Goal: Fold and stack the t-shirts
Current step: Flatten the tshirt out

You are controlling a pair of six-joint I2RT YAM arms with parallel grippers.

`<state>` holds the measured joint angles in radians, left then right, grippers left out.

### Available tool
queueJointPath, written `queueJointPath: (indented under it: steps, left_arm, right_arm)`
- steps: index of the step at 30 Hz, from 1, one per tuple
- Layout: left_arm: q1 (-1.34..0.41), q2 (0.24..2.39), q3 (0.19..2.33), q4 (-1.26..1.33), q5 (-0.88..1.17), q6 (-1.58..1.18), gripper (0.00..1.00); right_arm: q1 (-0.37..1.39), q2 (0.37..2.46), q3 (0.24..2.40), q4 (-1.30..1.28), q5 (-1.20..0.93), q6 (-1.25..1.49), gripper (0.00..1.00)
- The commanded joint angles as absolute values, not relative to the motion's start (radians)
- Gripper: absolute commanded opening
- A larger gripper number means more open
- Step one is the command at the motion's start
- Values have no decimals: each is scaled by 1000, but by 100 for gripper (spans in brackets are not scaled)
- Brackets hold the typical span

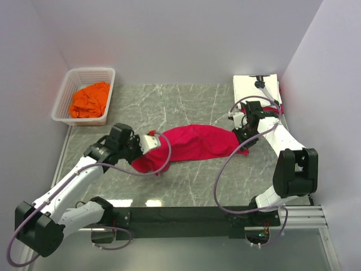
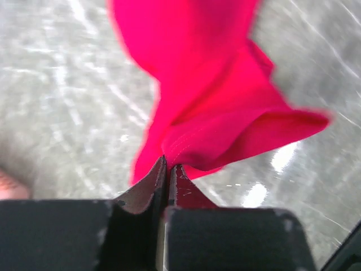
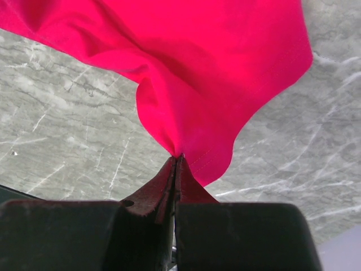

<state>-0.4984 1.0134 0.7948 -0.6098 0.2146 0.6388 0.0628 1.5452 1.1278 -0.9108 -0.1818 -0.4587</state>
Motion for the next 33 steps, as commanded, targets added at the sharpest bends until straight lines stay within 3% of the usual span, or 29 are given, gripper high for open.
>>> queueJointPath:
  steps: [1,11,20,26,33]
  left_arm:
    - [-399,1019,889,-670,270,634,2]
    - [-40,1183,1402,-643,465,462,1]
    - [-2,1037,1520,-540,436,304,1]
    - [-2,816,1566,-511,279,233,1]
    - [-2,736,1733,-529,170,207,1]
  right_arm:
    - [63,1490,1196,-914,-160,-469,0]
    - [52,1347,1394,-942,-97,-500,0]
    - [52,1111,1512,-936,-49,-548,0]
    - [52,925,1621,-936,-18,-558,0]
    - [52,796,1779,-911,31,-555,0]
